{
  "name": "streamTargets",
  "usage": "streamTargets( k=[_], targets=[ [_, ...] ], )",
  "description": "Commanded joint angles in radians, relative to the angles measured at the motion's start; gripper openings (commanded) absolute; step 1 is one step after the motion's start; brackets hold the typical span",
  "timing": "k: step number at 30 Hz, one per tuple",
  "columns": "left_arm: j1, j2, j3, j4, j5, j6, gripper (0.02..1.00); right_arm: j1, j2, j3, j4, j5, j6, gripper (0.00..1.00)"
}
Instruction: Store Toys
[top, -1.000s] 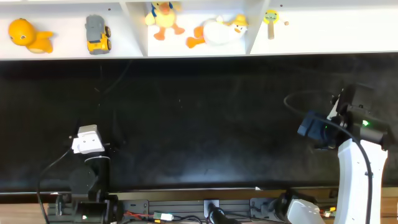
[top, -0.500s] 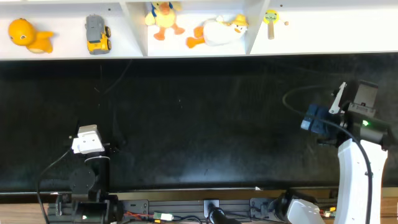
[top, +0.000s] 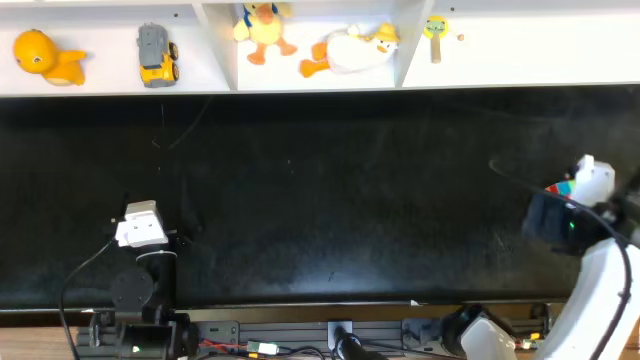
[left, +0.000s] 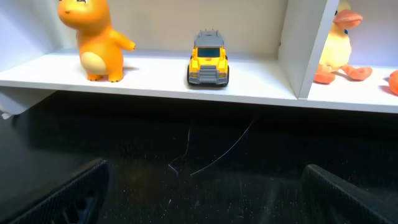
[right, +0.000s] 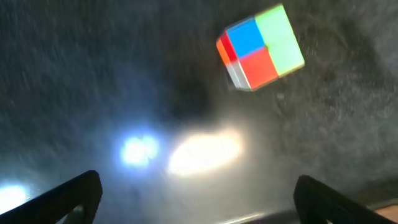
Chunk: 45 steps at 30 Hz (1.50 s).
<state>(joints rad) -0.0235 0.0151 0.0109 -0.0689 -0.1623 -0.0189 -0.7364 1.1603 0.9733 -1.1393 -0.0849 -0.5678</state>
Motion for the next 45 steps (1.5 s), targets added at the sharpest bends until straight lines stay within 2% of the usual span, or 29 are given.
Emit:
streamTargets(
  k=[1, 6, 10, 16, 20, 29, 34, 38, 45],
  targets=[
    [0.005, -0.013, -0.003, -0.001, -0.011, 0.022, 0.996, -0.118, -0.016, -0.003, -0.029, -0.091, -0.273, 0.998],
    [0.005, -0.013, -0.003, -0.001, -0.011, 0.022, 0.998, -0.233, -0.016, -0.002, -0.047, -0.137, -0.403, 0.998],
    [0.005, -0.013, -0.003, -0.001, -0.011, 0.022, 0.996, -0.277, -0.007, -0.002, -0.073, -0.140, -0.485, 0.998],
    [0.005, -0.013, -0.003, -0.001, -0.012, 0.022, 0.998, -0.356, 0.042, 0.005, -0.066, -0.185, -0.522, 0.998],
    [0.005, -0.013, -0.003, -0.001, -0.012, 0.022, 0.998, -0.397, 0.087, 0.030, -0.058, -0.187, -0.550, 0.996],
    [0.005, -0.013, -0.003, -0.001, -0.012, 0.022, 0.996, -0.450, 0.188, 0.159, -0.028, -0.185, -0.575, 0.998],
    [0.005, -0.013, -0.003, -0.001, -0.011, 0.022, 0.998, -0.458, 0.210, 0.167, 0.058, -0.134, -0.617, 0.996],
    [0.005, -0.013, -0.003, -0.001, -0.011, 0.022, 0.998, -0.450, 0.230, 0.167, 0.091, -0.137, -0.687, 0.993],
    [0.005, -0.013, -0.003, -0.001, -0.011, 0.023, 0.996, -0.425, 0.305, 0.171, 0.131, -0.165, -0.696, 0.996]
  ],
)
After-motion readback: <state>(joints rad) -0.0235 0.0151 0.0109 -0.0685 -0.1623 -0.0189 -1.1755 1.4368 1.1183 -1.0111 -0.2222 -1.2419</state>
